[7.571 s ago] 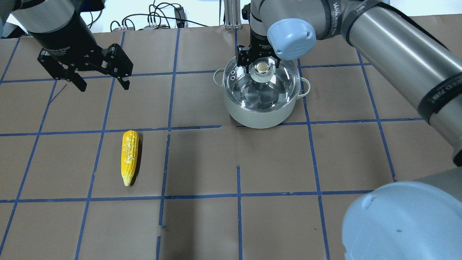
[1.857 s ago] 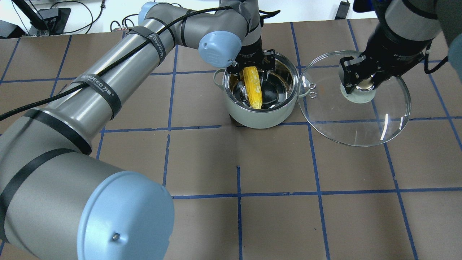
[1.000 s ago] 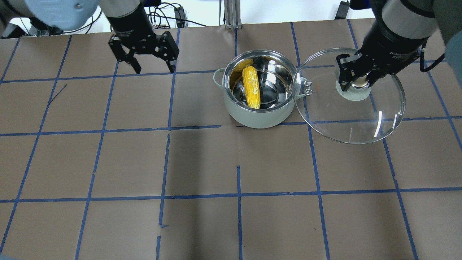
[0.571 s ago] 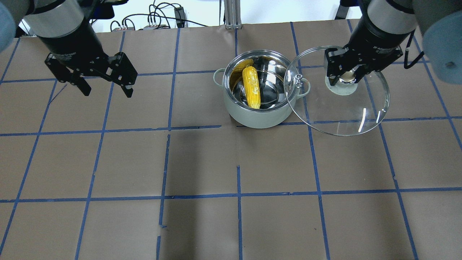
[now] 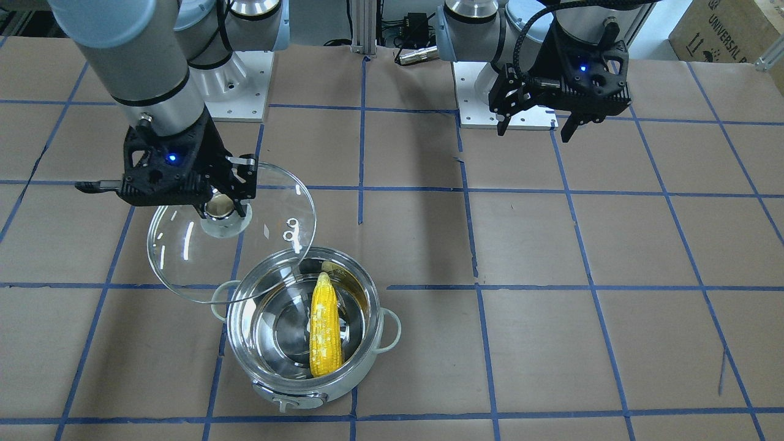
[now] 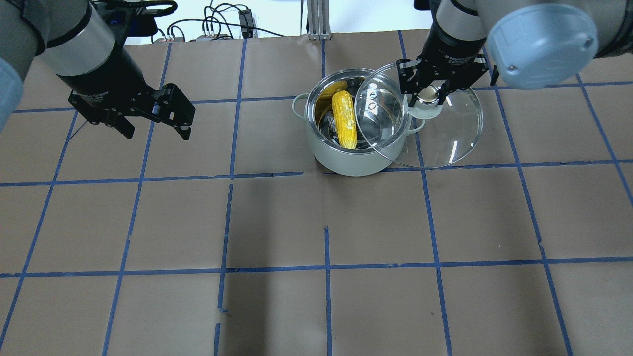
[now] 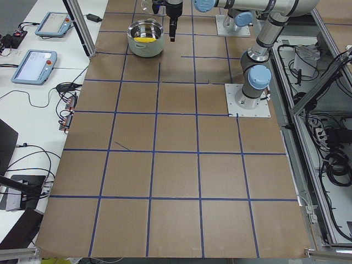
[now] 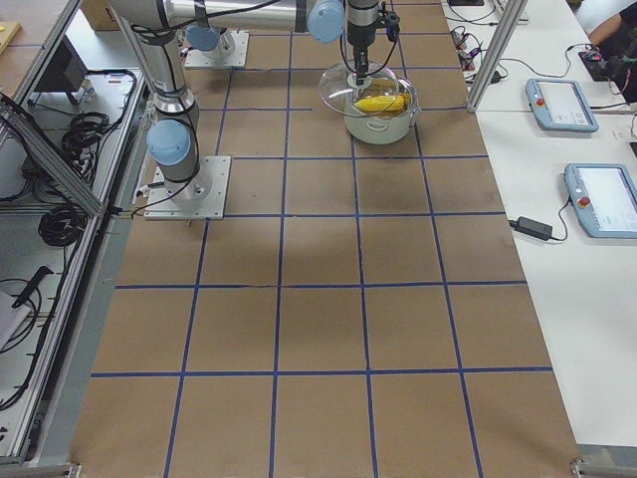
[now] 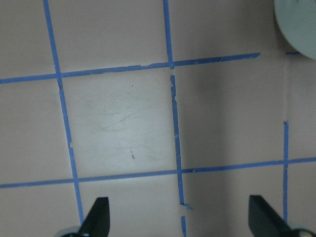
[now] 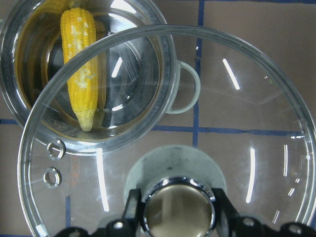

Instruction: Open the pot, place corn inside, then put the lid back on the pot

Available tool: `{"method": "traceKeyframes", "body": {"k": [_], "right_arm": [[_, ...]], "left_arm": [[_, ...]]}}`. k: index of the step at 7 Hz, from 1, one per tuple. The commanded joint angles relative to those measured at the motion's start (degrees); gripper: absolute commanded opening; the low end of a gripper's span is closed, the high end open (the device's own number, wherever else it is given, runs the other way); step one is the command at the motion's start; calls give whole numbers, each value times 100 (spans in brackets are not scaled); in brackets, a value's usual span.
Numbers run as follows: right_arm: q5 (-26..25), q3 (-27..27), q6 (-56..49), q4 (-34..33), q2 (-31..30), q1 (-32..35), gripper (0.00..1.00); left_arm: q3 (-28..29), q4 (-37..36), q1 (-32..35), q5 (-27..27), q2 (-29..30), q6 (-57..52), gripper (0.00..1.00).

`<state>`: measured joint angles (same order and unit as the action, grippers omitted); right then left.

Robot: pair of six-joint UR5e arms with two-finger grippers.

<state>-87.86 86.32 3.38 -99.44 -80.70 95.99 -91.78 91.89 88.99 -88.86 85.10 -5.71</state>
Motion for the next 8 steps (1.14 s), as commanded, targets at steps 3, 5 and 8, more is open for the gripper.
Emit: {"method": "traceKeyframes", "body": {"k": [3,5,8], "right_arm": [[-213,-993,750,-75,1160,753,5],[-222,-1021,909,-399,1468,825,5],[-222,-1108,883,-742,1767,825,5]], "left_arm": [[309,-14,-40,-202,191,17,100],[266,-22,-40,-184,191,-9,100],[213,-22,-22,-184,182,-18,100]]}}
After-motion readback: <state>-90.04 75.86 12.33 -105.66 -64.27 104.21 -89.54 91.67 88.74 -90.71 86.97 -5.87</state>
